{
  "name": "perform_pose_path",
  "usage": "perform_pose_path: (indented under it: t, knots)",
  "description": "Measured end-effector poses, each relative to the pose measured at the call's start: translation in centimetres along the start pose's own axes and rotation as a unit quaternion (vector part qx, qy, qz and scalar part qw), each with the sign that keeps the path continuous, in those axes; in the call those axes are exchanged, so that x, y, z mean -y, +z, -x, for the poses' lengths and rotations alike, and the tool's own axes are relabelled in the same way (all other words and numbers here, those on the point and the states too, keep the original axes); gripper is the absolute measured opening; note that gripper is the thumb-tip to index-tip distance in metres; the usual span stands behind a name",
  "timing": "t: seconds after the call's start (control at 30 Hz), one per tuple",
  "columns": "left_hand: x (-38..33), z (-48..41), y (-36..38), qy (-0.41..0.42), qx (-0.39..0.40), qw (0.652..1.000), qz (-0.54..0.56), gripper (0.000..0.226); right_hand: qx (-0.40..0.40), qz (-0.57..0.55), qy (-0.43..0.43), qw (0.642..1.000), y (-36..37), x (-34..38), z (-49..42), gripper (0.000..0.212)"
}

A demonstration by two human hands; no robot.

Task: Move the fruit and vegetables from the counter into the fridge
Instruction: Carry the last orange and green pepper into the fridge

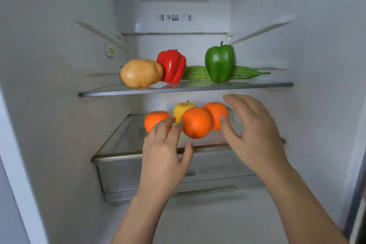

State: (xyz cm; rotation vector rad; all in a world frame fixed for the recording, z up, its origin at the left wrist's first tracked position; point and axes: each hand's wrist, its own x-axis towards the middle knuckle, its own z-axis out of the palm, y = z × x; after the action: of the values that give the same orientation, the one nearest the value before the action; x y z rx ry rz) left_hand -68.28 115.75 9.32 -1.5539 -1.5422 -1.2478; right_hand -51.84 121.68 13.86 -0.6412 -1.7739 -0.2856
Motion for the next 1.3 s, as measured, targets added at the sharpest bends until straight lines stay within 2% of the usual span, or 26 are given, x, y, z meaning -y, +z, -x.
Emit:
perform_pose_path:
  t: [0.2, 0.57, 0.9, 1.07, 1.3]
  knots:
    - [-0.6, 4.1, -2.0, 0.001, 0.018, 1.0, -0.012, 0.041, 0.09, 0.02, -0.018, 0.996, 1.5, 2.5, 5.1, 0.041]
    - [-1.7, 12.2, -5.9, -0.035, 0.069, 0.997, -0.003, 0.038, 0.174, 0.052, 0.003, 0.983, -0.9, 7.1, 12.9, 0.041]
    - [-8.2, 17.0, -10.8, -0.054, 0.082, 0.995, -0.01, 0.039, 0.164, 0.036, 0.021, 0.986, -8.7, 9.6, 16.4, 0.041]
    - [-13.6, 20.0, -14.4, -0.084, 0.079, 0.993, -0.016, 0.04, 0.167, 0.009, 0.026, 0.986, -15.1, 10.1, 18.9, 0.042]
    - [-20.9, 25.2, -19.3, -0.096, 0.117, 0.988, -0.02, 0.041, 0.171, 0.006, 0.041, 0.984, -23.8, 11.3, 23.3, 0.041]
